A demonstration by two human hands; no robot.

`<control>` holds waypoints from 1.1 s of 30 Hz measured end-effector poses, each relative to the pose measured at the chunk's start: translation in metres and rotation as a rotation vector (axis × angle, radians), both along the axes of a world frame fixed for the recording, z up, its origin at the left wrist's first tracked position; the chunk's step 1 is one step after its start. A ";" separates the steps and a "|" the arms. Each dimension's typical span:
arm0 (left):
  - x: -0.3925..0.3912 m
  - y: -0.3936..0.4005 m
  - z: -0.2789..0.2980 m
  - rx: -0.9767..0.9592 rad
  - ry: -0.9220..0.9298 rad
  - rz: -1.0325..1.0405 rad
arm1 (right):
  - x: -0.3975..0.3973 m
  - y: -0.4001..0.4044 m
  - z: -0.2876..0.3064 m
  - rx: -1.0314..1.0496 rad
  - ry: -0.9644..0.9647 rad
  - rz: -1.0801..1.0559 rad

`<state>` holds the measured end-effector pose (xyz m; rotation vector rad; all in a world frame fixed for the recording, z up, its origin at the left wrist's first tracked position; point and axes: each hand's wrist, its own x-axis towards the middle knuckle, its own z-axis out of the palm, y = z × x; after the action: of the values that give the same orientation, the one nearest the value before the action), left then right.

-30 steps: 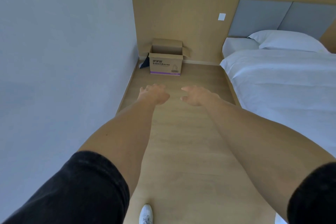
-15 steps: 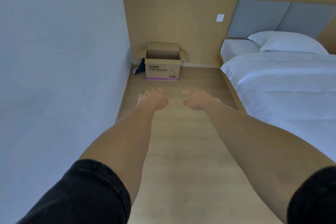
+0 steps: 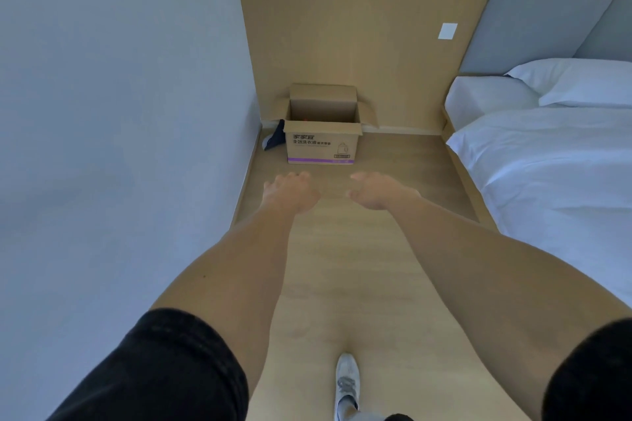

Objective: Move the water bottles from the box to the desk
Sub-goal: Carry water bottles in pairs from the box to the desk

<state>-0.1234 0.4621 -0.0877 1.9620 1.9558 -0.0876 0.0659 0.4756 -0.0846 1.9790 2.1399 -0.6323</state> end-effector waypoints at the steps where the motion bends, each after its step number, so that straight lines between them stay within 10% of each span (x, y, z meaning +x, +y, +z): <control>1: 0.000 0.019 0.000 -0.008 0.006 0.005 | 0.001 0.020 0.000 -0.008 0.005 0.008; 33: -0.045 0.603 -0.042 -0.056 0.053 -0.186 | -0.061 0.543 0.002 -0.081 0.009 -0.154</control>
<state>-0.1681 1.0654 -0.1298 2.1208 1.7777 -0.2425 0.0051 1.0186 -0.0831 2.1151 1.9471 -0.7397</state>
